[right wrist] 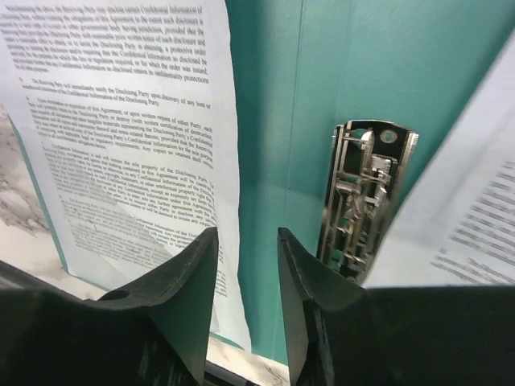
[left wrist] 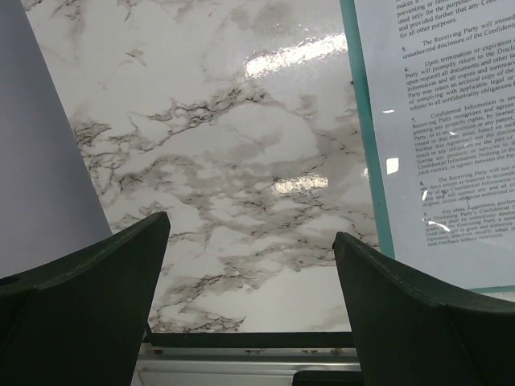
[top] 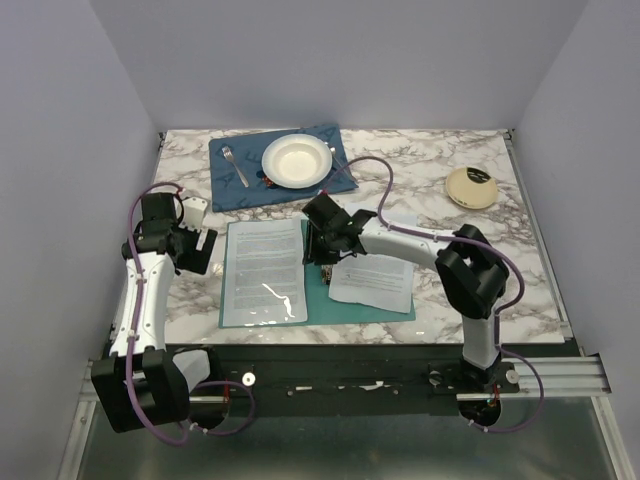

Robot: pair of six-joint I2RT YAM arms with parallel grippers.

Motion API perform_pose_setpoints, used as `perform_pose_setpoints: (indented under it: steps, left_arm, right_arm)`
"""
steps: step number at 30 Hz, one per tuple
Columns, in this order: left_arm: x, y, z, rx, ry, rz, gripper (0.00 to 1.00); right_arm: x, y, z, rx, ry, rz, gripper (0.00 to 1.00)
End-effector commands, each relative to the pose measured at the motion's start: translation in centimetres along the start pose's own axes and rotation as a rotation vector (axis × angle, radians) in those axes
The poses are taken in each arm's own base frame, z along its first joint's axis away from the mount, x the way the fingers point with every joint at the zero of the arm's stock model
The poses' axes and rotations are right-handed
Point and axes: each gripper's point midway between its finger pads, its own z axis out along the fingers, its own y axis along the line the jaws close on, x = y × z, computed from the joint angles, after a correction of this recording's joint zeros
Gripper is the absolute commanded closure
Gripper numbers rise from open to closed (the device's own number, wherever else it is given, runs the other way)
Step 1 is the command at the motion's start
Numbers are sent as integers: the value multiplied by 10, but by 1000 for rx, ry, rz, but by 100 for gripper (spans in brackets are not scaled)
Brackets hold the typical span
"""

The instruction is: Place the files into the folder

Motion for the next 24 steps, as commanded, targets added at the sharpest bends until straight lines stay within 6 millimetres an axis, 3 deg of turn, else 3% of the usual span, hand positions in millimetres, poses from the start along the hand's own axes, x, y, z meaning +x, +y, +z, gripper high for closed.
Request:
perform_pose_setpoints:
  steps: [1,5,6,12,18,24]
  left_arm:
    - [-11,-4,-9,45,-27,0,1]
    - [-28,-19,-16,138,-90,-18,1]
    - [-31,-22,-17,157,-99,-30,5]
    - [-62,-59,-19,264,-106,9,12]
    - [-82,-120,-3,330,-93,141,10]
    - [-103,-161,21,366,-59,215,10]
  right_arm:
    - [-28,-14,-43,131,-106,-92,58]
    - [-25,-34,-41,202,-100,-136,64]
    - [-19,-40,-37,215,-85,-141,66]
    - [-7,-57,-19,227,-61,-150,64]
    - [8,-72,-5,233,-29,-142,58]
    - [24,-91,-5,237,-15,-145,59]
